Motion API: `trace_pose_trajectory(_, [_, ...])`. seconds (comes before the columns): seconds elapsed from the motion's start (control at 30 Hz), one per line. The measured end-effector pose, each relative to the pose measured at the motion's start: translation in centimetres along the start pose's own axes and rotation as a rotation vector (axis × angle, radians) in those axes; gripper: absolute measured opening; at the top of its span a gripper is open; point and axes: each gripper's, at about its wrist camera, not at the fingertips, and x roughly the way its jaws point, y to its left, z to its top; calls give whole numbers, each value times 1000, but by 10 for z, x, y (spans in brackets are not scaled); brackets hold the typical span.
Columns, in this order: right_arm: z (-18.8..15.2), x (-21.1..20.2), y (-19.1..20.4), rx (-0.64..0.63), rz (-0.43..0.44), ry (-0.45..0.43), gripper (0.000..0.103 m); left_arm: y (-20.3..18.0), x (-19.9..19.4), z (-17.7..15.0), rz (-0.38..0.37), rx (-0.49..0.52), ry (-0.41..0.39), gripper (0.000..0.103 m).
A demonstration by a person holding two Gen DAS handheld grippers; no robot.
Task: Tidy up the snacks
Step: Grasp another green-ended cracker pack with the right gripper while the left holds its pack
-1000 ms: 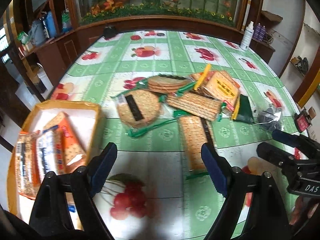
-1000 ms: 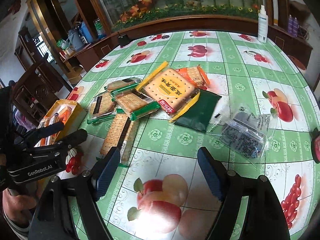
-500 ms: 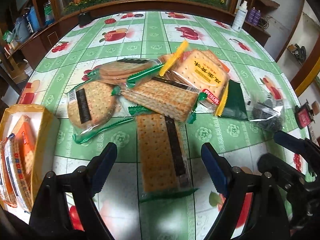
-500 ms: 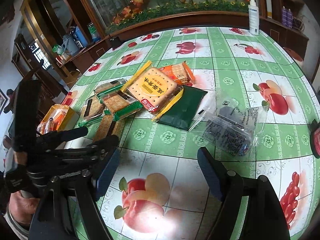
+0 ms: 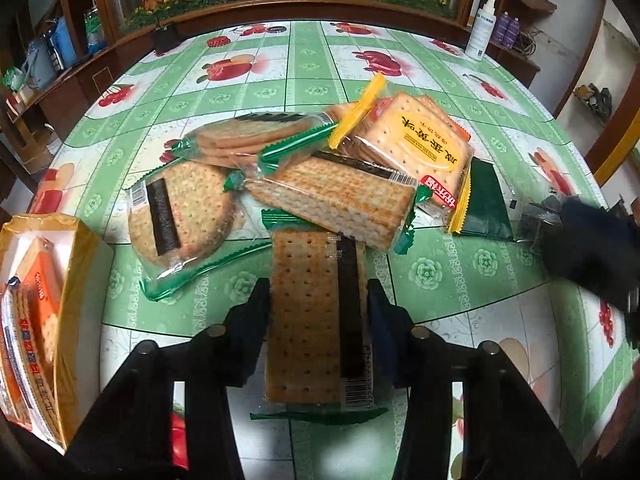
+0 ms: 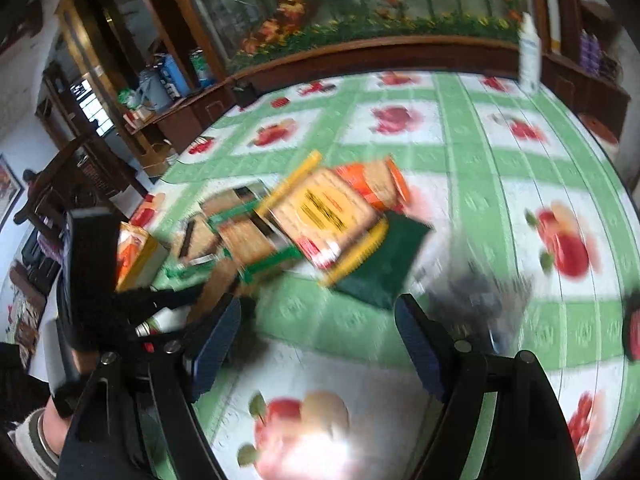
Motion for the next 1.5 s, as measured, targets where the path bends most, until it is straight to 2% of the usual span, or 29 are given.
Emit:
trace_pose_trajectory(0.1, [17, 11, 11, -57, 24, -7, 80, 8, -3, -3, -5, -6, 0, 49])
trace_pose_trajectory(0.33, [37, 58, 46, -242, 47, 62, 80, 23, -12, -13, -2, -23, 1, 49])
trace_pose_trajectory(0.53, [38, 86, 63, -264, 108, 146, 80, 31, -16, -20, -12, -30, 8, 49])
trace_pose_trajectory(0.7, [41, 107, 73, -253, 94, 202, 79, 30, -16, -22, -11, -22, 8, 49])
trace_pose_trajectory(0.73, [42, 113, 74, -246, 87, 224, 77, 31, -17, -22, -13, -24, 9, 49])
trace_pose_trajectory(0.8, [41, 123, 74, -245, 84, 265, 62, 33, -17, -22, -15, -23, 13, 49])
trace_pose_trajectory(0.83, [39, 127, 73, -249, 74, 272, 59, 34, -18, -23, -17, -26, 14, 49])
trace_pose_trajectory(0.87, [40, 124, 72, -253, 69, 248, 46, 35, -18, -24, -18, -28, 13, 49])
trace_pose_trajectory(1.0, [35, 107, 58, -217, 65, 237, 46, 37, -21, -28, -19, -26, 12, 50])
trace_pose_trajectory(1.17, [12, 79, 38, -193, 44, 225, 46, 35, -22, -30, -19, -33, 7, 49])
trace_pose_trajectory(1.5, [-30, 33, 31, -165, 30, 155, 46, 26, -28, -32, -35, -15, -19, 49])
